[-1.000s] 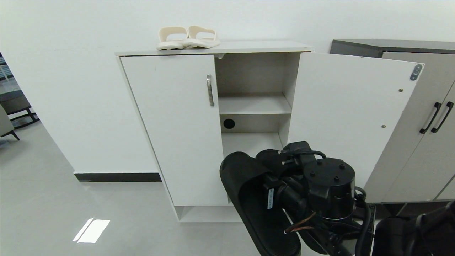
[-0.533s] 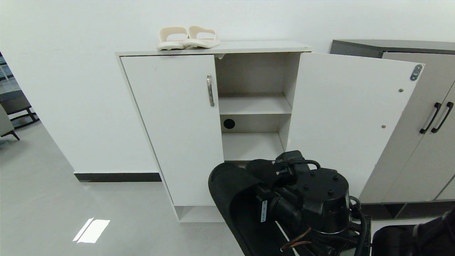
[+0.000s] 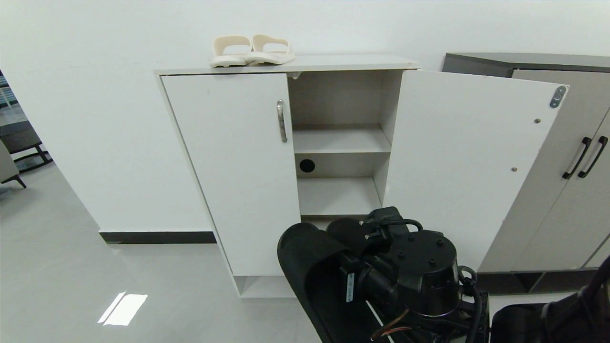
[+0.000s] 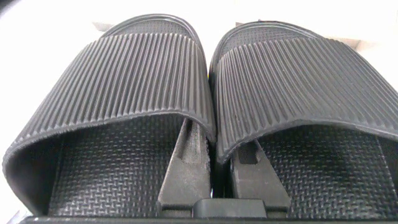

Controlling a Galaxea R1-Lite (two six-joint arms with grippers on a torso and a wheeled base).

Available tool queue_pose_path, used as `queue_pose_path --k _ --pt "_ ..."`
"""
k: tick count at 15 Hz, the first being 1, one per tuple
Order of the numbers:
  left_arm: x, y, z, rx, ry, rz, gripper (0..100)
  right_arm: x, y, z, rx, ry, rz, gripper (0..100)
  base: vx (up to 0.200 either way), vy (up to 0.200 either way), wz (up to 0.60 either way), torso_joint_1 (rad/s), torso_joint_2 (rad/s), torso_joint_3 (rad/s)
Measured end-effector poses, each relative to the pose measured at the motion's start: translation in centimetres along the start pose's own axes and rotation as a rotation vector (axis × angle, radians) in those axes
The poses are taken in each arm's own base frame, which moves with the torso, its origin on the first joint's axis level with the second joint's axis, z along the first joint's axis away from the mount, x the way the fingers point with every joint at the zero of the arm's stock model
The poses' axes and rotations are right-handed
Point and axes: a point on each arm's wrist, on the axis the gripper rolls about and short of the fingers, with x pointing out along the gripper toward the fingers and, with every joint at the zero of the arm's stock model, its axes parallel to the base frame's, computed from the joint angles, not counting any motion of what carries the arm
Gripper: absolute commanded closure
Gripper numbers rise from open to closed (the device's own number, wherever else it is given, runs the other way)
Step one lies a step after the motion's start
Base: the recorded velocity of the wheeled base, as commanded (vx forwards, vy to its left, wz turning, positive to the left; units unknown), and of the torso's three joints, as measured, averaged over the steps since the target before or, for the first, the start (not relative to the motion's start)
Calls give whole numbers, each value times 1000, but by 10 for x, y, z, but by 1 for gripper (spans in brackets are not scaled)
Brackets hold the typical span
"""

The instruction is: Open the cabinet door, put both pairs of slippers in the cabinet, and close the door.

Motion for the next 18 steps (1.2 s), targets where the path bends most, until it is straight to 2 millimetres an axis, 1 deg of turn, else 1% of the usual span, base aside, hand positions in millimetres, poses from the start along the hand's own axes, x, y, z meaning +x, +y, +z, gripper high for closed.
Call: queue_pose_path --k 4,6,9,11,15,18 --pt "0 0 0 -19 -1 7 100 1 -1 -1 -1 2 -2 100 0 0 0 0 0 0" --pt "0 0 0 -18 -1 8 100 4 -1 -4 -3 10 -7 100 0 0 0 0 0 0" --pt "0 0 0 -17 -1 8 100 15 1 -11 -7 15 -27 100 0 0 0 2 1 -141" --pt "0 0 0 -15 -2 5 100 29 3 -8 2 -14 -48 100 0 0 0 2 0 -188" --pt "0 0 0 -14 -2 5 100 50 3 -7 -11 -27 -198 100 0 0 0 0 5 -190" --pt "0 0 0 -14 -2 5 100 57 1 -10 -17 -3 -233 100 0 0 0 4 2 -198"
